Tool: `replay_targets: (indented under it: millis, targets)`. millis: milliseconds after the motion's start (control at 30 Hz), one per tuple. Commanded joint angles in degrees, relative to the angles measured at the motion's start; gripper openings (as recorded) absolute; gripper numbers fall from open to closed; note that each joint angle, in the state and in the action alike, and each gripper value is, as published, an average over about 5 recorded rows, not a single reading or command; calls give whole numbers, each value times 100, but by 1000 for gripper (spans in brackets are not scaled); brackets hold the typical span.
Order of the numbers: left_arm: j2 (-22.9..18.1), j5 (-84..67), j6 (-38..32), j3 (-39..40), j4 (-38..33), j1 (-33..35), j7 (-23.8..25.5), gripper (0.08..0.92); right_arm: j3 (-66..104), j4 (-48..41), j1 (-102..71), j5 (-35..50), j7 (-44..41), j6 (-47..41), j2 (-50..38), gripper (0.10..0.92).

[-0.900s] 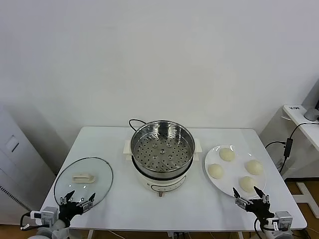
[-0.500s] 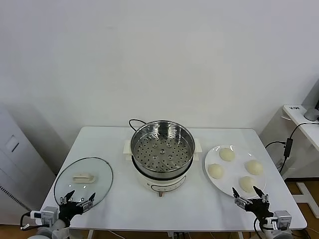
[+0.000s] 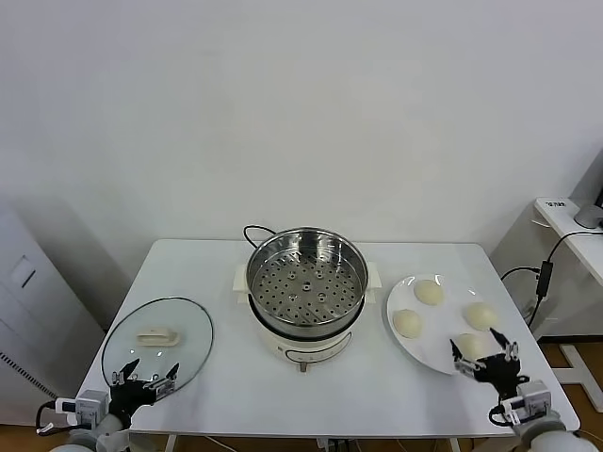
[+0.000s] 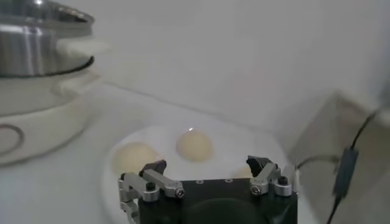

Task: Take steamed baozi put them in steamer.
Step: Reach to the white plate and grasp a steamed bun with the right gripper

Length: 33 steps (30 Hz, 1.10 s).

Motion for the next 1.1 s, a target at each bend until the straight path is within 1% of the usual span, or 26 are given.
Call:
replay_targets:
  millis: [33, 133, 333, 467, 700, 900, 1100]
  targets:
    - [-29, 7, 45, 17, -23, -27, -1, 823, -217, -728, 1002, -2274, -284, 291, -632, 823]
    - [-47, 15, 78, 36, -28, -62, -3, 823, -326, -955, 1371, -2554, -696, 398, -835, 823]
    - [-72, 31, 110, 54, 0, -122, -7, 823, -691, -1377, 2212, -2798, -2236, 539, -1306, 823]
    - [-84, 58, 120, 72, 15, -154, -8, 823, -1292, -1809, 2964, -2572, -2923, 628, -1669, 823]
    - [-75, 114, 154, 100, 44, -207, -10, 823, -3056, -2761, 4816, -2042, -3926, 885, -2097, 823]
    - [-73, 157, 193, 112, 76, -268, -14, 823, -4874, -3724, 6665, -1764, -4735, 1130, -2058, 823]
    - [-85, 153, 235, 113, 54, -288, -15, 823, -6218, -4718, 8074, -1629, -5467, 1354, -1614, 823]
